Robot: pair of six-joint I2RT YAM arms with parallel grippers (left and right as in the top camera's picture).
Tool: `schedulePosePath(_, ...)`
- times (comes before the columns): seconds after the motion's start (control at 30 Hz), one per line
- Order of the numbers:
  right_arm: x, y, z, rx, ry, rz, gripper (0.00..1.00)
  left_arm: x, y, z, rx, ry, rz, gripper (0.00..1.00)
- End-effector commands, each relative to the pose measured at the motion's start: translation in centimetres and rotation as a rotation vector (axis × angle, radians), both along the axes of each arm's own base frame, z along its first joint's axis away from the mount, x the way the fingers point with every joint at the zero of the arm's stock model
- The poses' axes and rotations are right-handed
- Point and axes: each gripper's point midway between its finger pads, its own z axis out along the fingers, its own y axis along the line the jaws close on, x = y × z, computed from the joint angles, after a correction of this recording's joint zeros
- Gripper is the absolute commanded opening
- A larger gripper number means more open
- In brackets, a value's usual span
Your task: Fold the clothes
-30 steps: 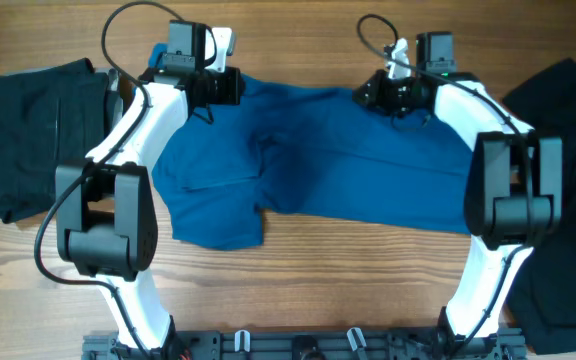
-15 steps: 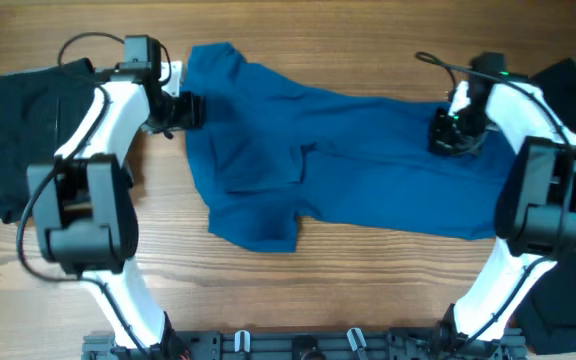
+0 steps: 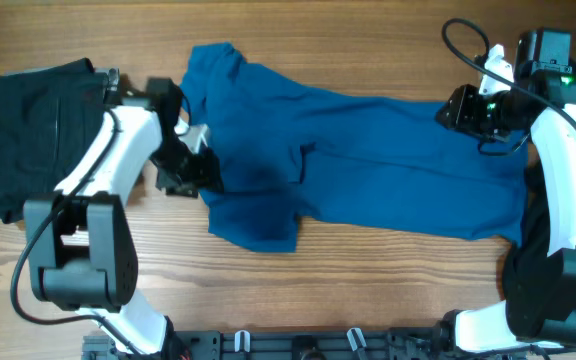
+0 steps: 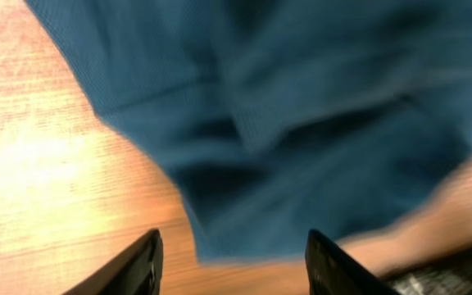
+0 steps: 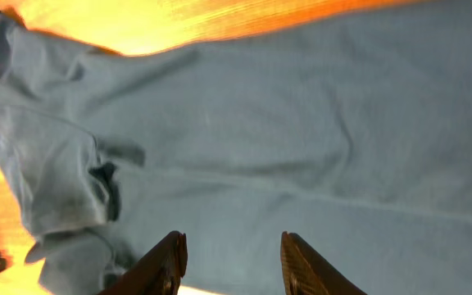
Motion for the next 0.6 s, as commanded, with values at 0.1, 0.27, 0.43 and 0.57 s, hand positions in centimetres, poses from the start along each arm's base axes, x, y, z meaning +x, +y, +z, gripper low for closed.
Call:
schedulePosePath(0.1, -1.2, 0.5, -0.3, 0.029, 0.061, -0.003, 0.42, 1.4, 2.7, -2.4, 0.094, -0.066, 0.069, 0.56)
schedulePosePath(0.27, -2.8, -1.8, -1.4, -0.082, 0.168, -0.141, 0.44, 1.3, 0.7, -2.4, 0.052, -0.077, 0.023, 0.61)
schedulePosePath(0.43, -3.1, -2.0, -1.5, -0.080, 0.194, -0.200, 0.46, 2.0, 2.4, -3.4, 0.126, -0.112, 0.056, 0.59)
schedulePosePath(0.57, -3.1, -2.1, -1.5, -0.076, 0.200, -0.215, 0.47, -0.1, 1.2, -2.9, 0.058, -0.016, 0.063, 0.57)
